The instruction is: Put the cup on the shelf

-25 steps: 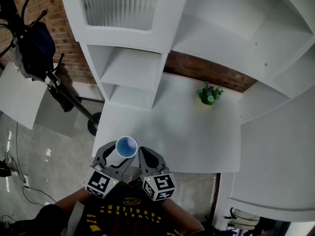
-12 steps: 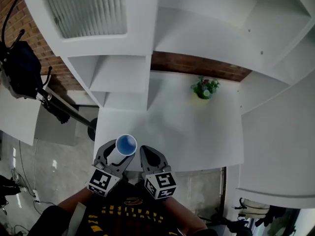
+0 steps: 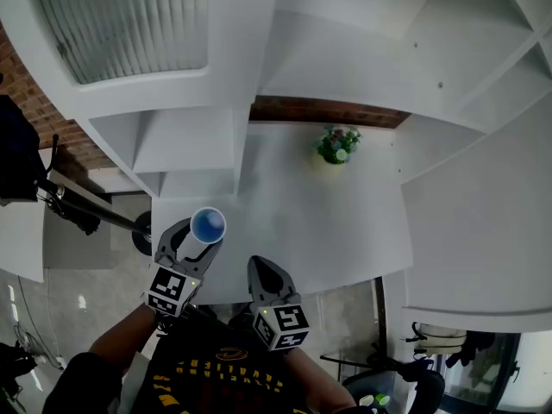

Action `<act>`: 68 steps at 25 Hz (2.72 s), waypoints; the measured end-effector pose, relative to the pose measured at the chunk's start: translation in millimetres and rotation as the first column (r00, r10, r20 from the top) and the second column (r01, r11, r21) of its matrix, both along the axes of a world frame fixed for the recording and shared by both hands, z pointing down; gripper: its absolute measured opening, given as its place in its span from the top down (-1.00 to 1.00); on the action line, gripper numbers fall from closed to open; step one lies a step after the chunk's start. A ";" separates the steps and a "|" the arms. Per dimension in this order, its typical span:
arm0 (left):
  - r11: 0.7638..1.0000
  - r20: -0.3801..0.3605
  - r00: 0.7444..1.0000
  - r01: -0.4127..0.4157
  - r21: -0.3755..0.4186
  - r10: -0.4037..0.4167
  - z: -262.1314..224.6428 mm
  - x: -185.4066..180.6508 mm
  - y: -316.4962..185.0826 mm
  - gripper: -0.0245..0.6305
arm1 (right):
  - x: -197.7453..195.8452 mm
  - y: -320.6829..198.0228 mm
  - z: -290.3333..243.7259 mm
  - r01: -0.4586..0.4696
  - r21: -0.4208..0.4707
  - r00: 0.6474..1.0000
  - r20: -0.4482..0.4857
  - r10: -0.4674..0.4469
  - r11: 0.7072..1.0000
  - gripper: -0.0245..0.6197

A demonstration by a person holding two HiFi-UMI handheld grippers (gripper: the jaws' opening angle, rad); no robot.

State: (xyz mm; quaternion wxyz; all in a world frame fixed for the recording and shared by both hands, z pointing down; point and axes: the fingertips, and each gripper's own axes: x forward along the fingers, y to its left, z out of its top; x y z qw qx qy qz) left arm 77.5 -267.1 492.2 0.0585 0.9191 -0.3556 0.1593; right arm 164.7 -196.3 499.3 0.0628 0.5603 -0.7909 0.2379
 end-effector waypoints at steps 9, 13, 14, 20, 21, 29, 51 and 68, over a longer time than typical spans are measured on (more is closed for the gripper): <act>0.999 0.037 0.999 0.002 -0.043 -0.001 39.8 -8.7 -39.1 0.13 | 8.1 -7.6 9.9 -0.074 -0.016 0.997 -0.024 0.073 0.997 0.94; 0.999 0.046 0.999 0.003 -0.042 -0.001 53.4 -5.1 -57.0 0.13 | 2.8 -14.3 11.4 -0.072 -0.014 0.997 -0.019 0.072 0.997 0.94; 0.999 0.049 0.999 0.006 -0.037 -0.004 56.8 -4.0 -61.8 0.13 | 2.1 -15.8 10.7 -0.072 -0.011 0.997 -0.019 0.072 0.997 0.94; 0.999 0.055 0.998 0.023 -0.031 -0.021 75.7 5.3 -84.8 0.13 | 1.3 -17.5 8.1 -0.071 -0.005 0.997 -0.023 0.071 0.997 0.94; 0.999 0.058 0.998 0.025 -0.039 -0.023 80.4 6.5 -87.6 0.13 | 1.1 -16.6 8.2 -0.071 -0.006 0.997 -0.024 0.071 0.997 0.94; 0.986 0.078 0.994 0.091 -0.138 -0.081 125.6 5.5 -116.3 0.13 | 0.4 -3.5 11.6 -0.069 -0.025 0.997 -0.039 0.068 0.997 0.94; 0.946 0.138 0.977 0.195 -0.258 -0.164 199.8 4.4 -164.2 0.13 | 7.2 27.0 34.1 -0.106 -0.084 0.992 -0.081 0.100 0.991 0.94; 0.944 0.155 0.979 0.171 -0.281 -0.131 214.9 0.1 -175.9 0.13 | -7.0 14.7 46.3 -0.079 -0.110 0.995 -0.070 0.072 0.991 0.94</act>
